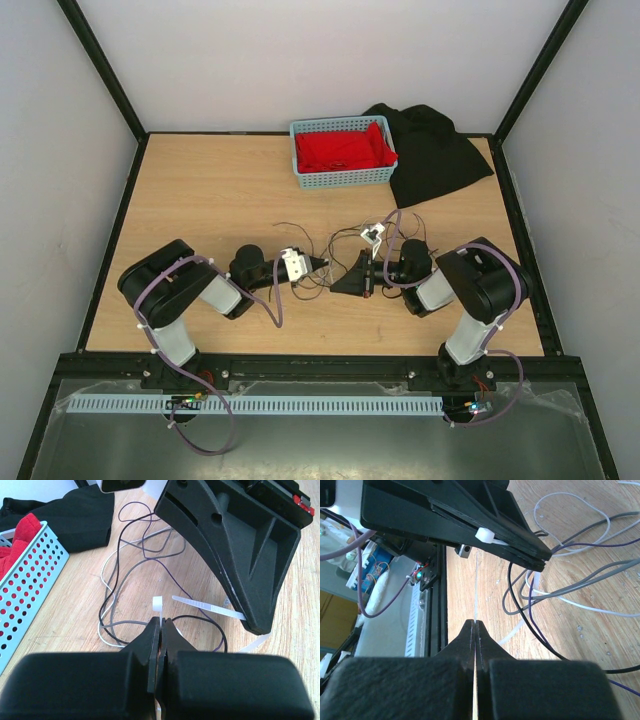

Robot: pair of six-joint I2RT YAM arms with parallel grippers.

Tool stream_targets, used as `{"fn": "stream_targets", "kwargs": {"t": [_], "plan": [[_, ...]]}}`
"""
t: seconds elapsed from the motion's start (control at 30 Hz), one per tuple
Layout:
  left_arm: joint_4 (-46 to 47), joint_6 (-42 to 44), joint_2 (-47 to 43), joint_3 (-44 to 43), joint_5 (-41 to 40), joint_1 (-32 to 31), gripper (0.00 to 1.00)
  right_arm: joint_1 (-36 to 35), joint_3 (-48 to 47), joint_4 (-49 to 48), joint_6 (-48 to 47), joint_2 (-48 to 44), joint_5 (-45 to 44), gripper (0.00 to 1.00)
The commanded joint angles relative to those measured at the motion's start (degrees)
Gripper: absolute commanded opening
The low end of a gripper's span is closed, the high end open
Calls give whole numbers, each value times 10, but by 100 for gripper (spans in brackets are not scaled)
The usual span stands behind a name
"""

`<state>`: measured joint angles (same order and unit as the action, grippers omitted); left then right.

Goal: Zip-tie the wires
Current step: Tie the cable at the center of the board.

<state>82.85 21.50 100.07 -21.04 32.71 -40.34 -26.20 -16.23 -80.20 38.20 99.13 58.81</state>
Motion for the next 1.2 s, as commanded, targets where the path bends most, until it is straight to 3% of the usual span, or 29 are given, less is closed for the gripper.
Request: {"fn": "stream_targets", "kwargs": {"t": [0.0, 1.17], "plan": [[21, 14, -15, 2, -6, -2, 0, -3, -1, -48, 27, -6, 21, 0], [20, 26, -25, 6, -11, -12, 0, -10, -22, -44, 37, 20, 6, 0]]}}
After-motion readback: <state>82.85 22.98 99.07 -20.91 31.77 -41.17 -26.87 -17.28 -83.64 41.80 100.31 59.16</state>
